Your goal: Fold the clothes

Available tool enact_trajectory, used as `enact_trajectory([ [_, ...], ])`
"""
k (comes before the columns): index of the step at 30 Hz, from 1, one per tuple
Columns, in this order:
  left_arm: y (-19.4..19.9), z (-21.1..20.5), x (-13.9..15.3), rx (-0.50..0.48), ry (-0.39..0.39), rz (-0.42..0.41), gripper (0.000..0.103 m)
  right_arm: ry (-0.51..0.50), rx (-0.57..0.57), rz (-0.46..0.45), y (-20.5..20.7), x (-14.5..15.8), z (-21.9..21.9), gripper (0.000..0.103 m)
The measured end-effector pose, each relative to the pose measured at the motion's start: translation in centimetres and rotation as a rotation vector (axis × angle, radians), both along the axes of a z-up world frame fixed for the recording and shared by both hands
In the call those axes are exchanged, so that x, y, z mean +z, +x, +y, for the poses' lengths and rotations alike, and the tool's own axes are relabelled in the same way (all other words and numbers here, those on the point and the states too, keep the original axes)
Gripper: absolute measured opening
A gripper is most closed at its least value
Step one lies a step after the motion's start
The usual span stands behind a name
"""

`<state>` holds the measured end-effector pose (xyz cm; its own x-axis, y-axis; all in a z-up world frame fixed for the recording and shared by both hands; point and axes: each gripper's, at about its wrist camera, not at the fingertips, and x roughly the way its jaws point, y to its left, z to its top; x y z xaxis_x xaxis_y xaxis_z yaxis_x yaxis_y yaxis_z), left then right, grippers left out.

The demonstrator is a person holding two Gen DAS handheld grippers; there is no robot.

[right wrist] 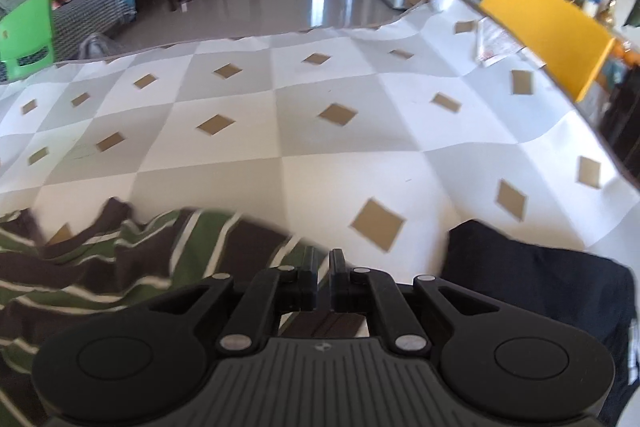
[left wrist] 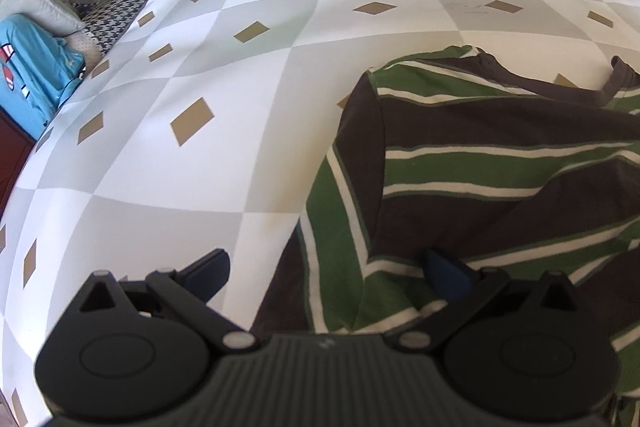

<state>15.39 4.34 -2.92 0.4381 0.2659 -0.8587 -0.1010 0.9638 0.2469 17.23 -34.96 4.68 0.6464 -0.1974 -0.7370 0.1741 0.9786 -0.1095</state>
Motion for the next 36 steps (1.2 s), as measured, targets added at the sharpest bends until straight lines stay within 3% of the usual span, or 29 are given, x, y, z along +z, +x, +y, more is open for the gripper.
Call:
enact_trajectory([
  [3, 0.0, 0.6, 0.6, 0.053, -0.053, 0.014, 0.103, 0.087, 0.003, 0.007, -0.1, 0.2, -0.6, 0.012],
  [6, -0.4, 0.4, 1.3, 0.053, -0.117, 0.000, 0.103, 0.190, 0.095, 0.039, -0.3, -0.1, 0.3, 0.018],
  [8, -0.7, -0.1, 1.7, 0.038, -0.155, -0.013, 0.103, 0.202, 0.159, 0.069, -0.4, -0.6, 1.8, 0.026],
  [13, -1.6, -3.0, 2.5, -0.056, -0.207, -0.045, 0.103, 0.147, 0.260, 0.135, -0.5, -2.2, 4.9, 0.039],
  [16, -2.2, -4.8, 3.0, -0.117, -0.237, -0.061, 0.103, 0.185, 0.263, 0.170, -0.4, -3.2, 5.5, 0.040],
  [20, -3.2, -7.4, 2.4, -0.237, -0.219, -0.043, 0.103, 0.230, 0.303, 0.174, -0.6, -3.6, 6.6, 0.044],
  [28, -4.7, -9.1, 0.3, -0.370, -0.148, 0.041, 0.103, 0.043, 0.402, 0.216, -1.3, -5.2, 9.9, 0.046],
  [36, -5.2, -8.1, -0.2, -0.397, -0.197, 0.100, 0.103, -0.084, 0.468, 0.215, -2.3, -5.8, 10.6, 0.050],
])
